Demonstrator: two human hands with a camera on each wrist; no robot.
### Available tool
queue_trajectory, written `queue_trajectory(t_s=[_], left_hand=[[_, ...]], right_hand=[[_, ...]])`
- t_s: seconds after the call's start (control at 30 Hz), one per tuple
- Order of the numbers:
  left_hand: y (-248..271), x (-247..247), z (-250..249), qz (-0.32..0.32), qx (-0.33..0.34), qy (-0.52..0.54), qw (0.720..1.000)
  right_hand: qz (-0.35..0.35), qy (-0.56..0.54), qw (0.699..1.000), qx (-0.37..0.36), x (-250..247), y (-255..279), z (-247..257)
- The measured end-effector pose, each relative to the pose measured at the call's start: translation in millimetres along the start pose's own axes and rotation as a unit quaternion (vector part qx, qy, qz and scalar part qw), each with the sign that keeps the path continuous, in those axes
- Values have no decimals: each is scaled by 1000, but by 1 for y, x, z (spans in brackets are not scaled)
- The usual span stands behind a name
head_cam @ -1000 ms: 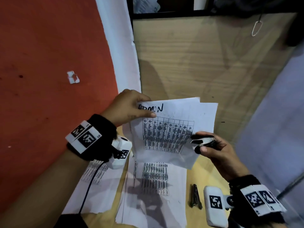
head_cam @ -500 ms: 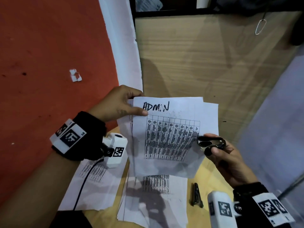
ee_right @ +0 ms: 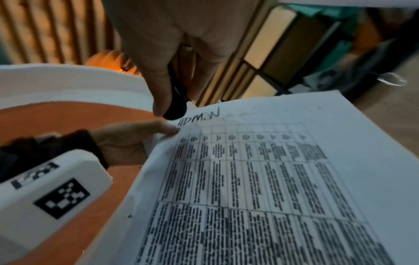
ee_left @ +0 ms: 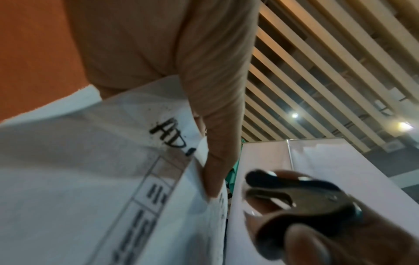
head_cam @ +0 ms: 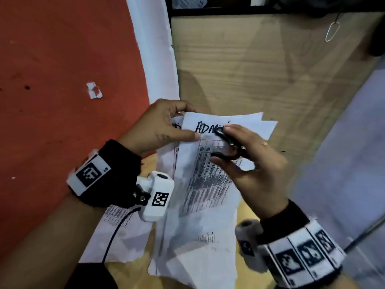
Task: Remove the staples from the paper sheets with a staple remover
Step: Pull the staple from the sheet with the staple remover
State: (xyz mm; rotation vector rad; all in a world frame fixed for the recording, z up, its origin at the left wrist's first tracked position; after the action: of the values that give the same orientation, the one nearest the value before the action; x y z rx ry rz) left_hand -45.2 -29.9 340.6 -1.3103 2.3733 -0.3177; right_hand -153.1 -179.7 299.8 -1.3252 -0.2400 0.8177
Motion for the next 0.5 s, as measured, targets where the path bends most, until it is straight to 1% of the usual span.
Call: queue_trajectory(t_s=[0.03,0.1,0.4,0.5], left_hand=[[1,2,-3,6,6,-7,1000],[3,4,-6,16,16,-19,1000],[4,5,-9,17,31,-33,999],[5,6,-11,13,31,-20,999]], right_hand=[[19,20,999,-30,6,-4,3],[38,19,998,-38,12,-9,3],[42,24,998,-50,12,-14,3],[43,33,997,-57,12,-16,5]])
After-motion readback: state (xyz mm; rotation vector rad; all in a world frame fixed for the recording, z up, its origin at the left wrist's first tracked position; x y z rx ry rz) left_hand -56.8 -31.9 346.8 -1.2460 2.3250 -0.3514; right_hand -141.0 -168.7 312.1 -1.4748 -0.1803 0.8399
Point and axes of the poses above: each hand's wrist, its own y-axis away from the middle knuckle, its own x-axis out of the palm, z = x × y, the point moved 4 cm from there along -y, towards the middle knuckle, and after that the axes turned 7 degrees about y, right-handed, at the moved point
